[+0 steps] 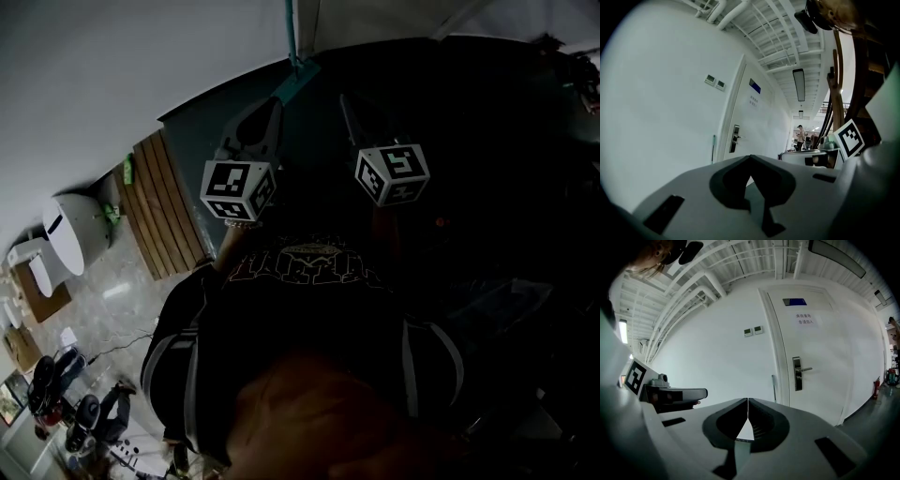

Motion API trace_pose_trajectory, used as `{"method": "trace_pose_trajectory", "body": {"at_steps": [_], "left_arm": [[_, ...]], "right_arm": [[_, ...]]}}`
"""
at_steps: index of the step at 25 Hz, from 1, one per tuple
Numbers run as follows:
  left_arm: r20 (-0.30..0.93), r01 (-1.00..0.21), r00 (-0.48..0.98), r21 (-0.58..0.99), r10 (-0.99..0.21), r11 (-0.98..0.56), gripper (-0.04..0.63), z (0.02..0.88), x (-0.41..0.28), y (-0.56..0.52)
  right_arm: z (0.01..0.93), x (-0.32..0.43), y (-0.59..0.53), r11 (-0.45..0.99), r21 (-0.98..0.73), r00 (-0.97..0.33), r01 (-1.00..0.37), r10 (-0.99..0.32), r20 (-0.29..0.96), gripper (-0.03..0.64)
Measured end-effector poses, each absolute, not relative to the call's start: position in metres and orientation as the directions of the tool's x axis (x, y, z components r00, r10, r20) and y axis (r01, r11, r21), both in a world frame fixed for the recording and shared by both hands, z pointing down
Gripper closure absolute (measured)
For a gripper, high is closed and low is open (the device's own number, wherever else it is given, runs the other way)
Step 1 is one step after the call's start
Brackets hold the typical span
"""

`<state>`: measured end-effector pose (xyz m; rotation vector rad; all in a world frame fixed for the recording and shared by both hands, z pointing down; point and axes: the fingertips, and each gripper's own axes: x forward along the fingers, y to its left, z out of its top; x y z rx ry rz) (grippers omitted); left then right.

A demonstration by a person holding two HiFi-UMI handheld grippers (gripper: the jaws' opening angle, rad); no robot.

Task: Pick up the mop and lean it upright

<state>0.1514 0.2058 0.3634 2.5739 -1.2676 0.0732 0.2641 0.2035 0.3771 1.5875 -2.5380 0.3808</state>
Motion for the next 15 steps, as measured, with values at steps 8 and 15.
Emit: {"method": "trace_pose_trajectory", "body": {"at_steps": [8,15], "left_arm": [[0.153,-0.737,0.674,0.214,-0.723,-0.641,0.549,0.365,0.135,0.13],[0.157,-0.699,0.715,0.204,-0.682,-0.686,0.549,0.363,0.113,0.079]], "right_arm": [[0.381,0.236,0.134,0.393,-0.142,-0.417,-0.908,-0.879,0.232,0.598],[0.383,0.209,0.084,0.349,-0.127,-0.371,-0.928,-0.896,0.245,0.598]]}}
